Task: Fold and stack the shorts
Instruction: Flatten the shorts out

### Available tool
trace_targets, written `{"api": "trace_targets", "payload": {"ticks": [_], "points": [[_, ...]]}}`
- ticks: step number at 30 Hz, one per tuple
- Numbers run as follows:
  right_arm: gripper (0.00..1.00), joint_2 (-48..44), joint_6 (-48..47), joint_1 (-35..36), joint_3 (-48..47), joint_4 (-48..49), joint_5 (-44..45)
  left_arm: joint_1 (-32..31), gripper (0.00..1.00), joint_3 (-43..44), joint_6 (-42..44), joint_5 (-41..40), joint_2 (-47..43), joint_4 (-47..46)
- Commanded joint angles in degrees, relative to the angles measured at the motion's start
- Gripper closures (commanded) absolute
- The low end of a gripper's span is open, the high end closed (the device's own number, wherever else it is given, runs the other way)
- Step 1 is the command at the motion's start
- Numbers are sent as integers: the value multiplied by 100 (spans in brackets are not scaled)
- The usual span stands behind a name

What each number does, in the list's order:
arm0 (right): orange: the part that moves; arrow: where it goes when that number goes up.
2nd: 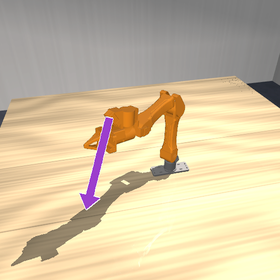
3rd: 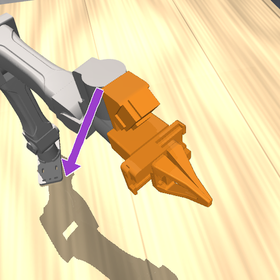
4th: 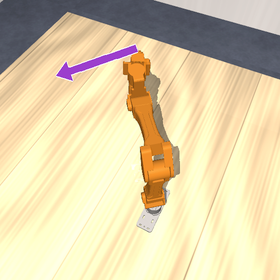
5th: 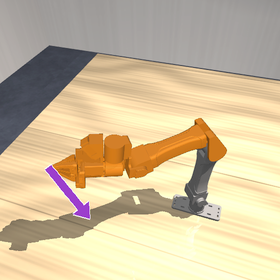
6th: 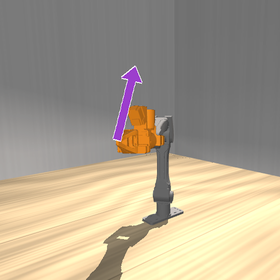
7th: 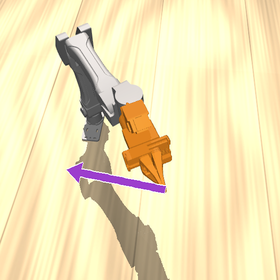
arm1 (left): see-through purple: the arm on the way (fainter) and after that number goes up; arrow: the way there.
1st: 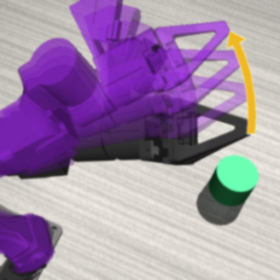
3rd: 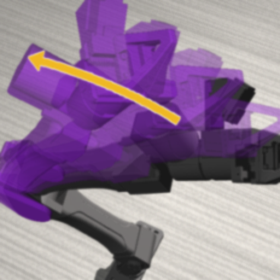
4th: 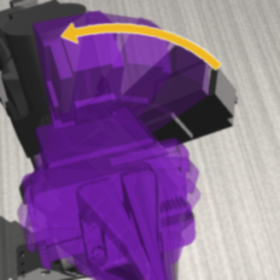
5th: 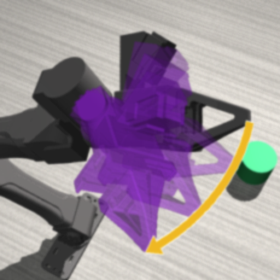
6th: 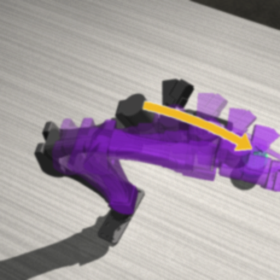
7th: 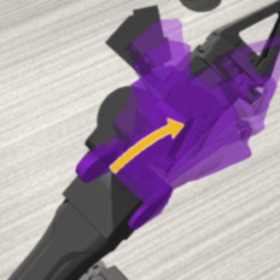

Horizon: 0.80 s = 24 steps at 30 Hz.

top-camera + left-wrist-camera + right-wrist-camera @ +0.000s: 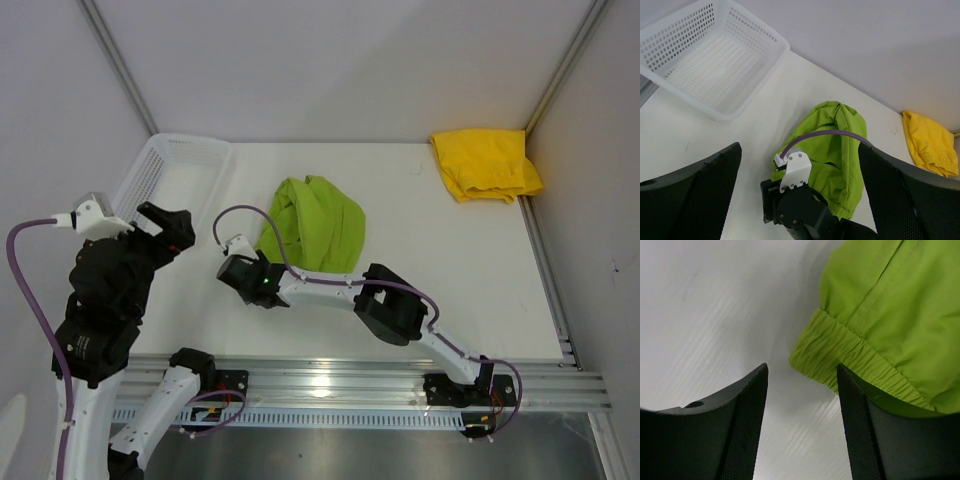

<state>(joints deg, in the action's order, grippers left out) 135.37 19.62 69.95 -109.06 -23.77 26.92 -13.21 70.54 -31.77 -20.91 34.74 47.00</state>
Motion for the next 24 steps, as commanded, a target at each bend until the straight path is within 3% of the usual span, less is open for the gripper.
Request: {"api": "trace_targets", "payload": {"ticks": [1, 12, 13, 14, 16, 17, 21, 24], "points": [[41, 305, 68, 1, -466, -540, 674, 38, 1, 65, 224, -116, -55, 55], [47, 947, 200, -25, -1162, -989, 1720, 38, 1, -49, 285, -54, -46, -7], [54, 956, 209, -52, -1144, -981, 1729, 38, 1, -58, 294, -63, -38, -16], [71, 939, 235, -130, -1066, -972, 1738, 38, 1, -67, 303, -80, -38, -16], [85, 851, 332, -201, -908, -858, 1764, 38, 1, -111, 303, -98, -46, -16], [100, 624, 341, -245, -776, -770, 1773, 38, 1, -146, 303, -107, -46, -24], [100, -675, 263, -482, 993, 474, 1274, 38, 1, -313, 259, -89, -38, -68], [100, -1859, 61, -614, 1666, 680, 773, 38, 1, -427, 215, -2, -11, -121]]}}
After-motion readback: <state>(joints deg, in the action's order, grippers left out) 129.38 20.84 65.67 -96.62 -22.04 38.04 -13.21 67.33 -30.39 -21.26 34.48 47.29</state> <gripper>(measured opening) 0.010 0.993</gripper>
